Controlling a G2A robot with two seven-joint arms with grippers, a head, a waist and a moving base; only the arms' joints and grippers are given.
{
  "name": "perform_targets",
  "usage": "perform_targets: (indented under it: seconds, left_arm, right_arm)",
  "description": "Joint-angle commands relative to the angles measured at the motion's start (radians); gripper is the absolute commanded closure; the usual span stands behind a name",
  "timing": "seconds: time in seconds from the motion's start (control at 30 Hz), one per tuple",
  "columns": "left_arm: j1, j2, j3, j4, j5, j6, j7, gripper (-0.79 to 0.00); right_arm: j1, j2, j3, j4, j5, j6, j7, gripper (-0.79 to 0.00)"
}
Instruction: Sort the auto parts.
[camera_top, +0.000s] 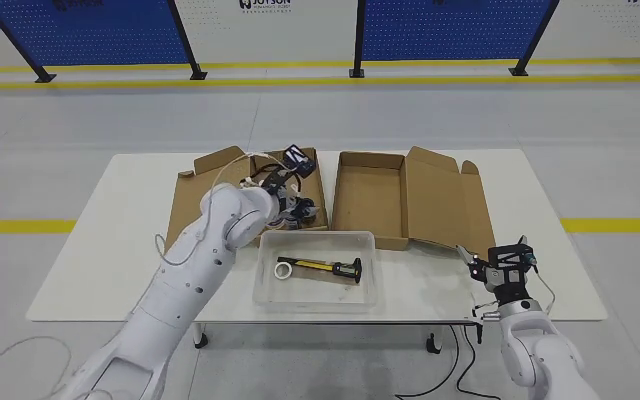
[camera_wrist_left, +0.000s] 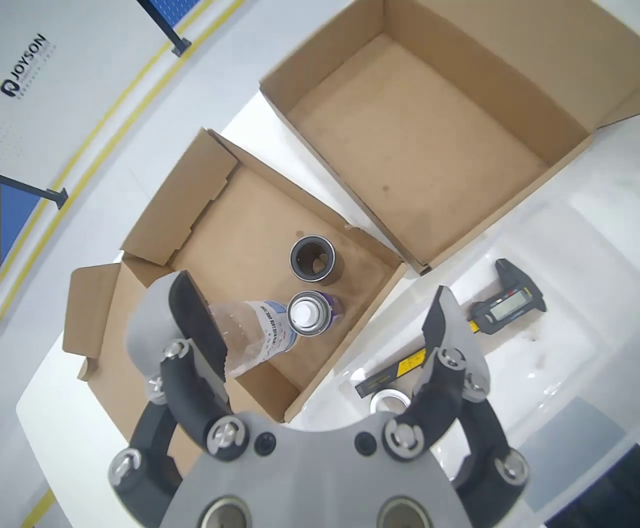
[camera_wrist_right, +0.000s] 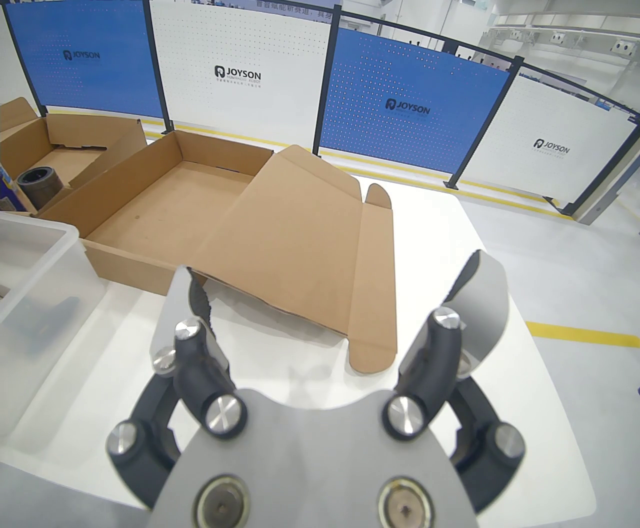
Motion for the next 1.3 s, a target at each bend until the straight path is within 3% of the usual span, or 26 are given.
perform_targets:
  seconds: [0.0, 0.3, 0.47, 0.67, 0.97, 1.27]
  left_arm:
    - [0.073, 0.015, -0.049, -0.109, 0.016, 0.007, 0.013, -0.785]
    - [0.423, 0.063, -0.262, -0.463, 0.125, 0.077, 0.186, -0.785]
    - [0.605, 0.074, -0.378, -0.567, 0.144, 0.163, 0.307, -0.785]
    - [0.767, 0.077, -0.484, -0.657, 0.160, 0.270, 0.407, -0.785]
    - [0.904, 0.074, -0.562, -0.728, 0.140, 0.345, 0.441, -0.785]
    - [0.918, 0.073, -0.571, -0.736, 0.133, 0.341, 0.438, -0.785]
  right_arm:
    - [0.000, 0.000, 0.000, 0.000, 0.000, 0.000, 0.000, -0.785]
    - [0.000, 0.000, 0.000, 0.000, 0.000, 0.000, 0.000, -0.785]
    - [0.000, 0.000, 0.000, 0.000, 0.000, 0.000, 0.000, -0.785]
    - [0.000, 0.000, 0.000, 0.000, 0.000, 0.000, 0.000, -0.785]
    - [0.000, 0.000, 0.000, 0.000, 0.000, 0.000, 0.000, -0.785]
    - [0.000, 0.000, 0.000, 0.000, 0.000, 0.000, 0.000, -0.785]
